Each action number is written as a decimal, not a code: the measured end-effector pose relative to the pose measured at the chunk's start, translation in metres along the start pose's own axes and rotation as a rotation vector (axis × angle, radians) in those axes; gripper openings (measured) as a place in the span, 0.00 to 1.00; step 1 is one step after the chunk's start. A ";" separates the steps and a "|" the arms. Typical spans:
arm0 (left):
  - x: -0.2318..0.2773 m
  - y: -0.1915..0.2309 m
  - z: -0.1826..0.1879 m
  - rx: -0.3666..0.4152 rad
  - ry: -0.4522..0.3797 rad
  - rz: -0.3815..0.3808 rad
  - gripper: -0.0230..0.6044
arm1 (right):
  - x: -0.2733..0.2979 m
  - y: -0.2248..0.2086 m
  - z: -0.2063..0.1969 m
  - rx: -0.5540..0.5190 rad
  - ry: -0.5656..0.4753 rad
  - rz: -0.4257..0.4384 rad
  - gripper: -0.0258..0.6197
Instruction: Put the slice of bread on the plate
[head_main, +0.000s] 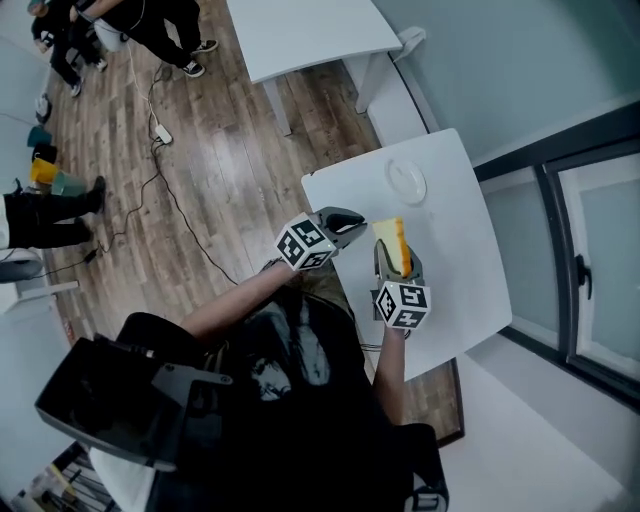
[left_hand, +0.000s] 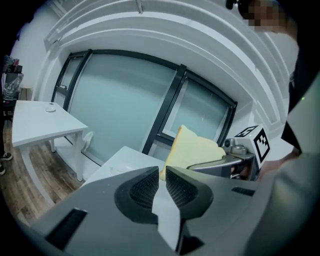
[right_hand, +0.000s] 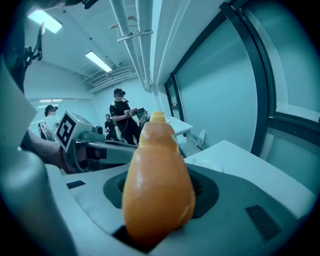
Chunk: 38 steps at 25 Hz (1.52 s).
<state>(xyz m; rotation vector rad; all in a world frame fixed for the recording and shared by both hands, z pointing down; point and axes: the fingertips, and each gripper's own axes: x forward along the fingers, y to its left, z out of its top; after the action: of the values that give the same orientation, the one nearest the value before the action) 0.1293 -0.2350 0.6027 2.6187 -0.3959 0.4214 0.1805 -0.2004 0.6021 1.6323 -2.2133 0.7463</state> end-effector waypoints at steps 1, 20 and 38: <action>0.009 0.004 0.003 0.002 0.005 0.000 0.11 | 0.006 -0.008 0.002 -0.013 0.011 0.003 0.27; 0.106 0.108 -0.008 0.028 0.166 0.010 0.04 | 0.201 -0.193 -0.021 -0.537 0.377 -0.267 0.27; 0.077 0.101 -0.037 -0.036 0.224 -0.037 0.05 | 0.203 -0.180 -0.075 -0.763 0.790 -0.049 0.75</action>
<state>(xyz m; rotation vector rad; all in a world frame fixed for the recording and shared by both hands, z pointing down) 0.1570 -0.3192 0.7008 2.5050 -0.2770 0.6799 0.2815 -0.3594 0.8107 0.8059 -1.5644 0.3481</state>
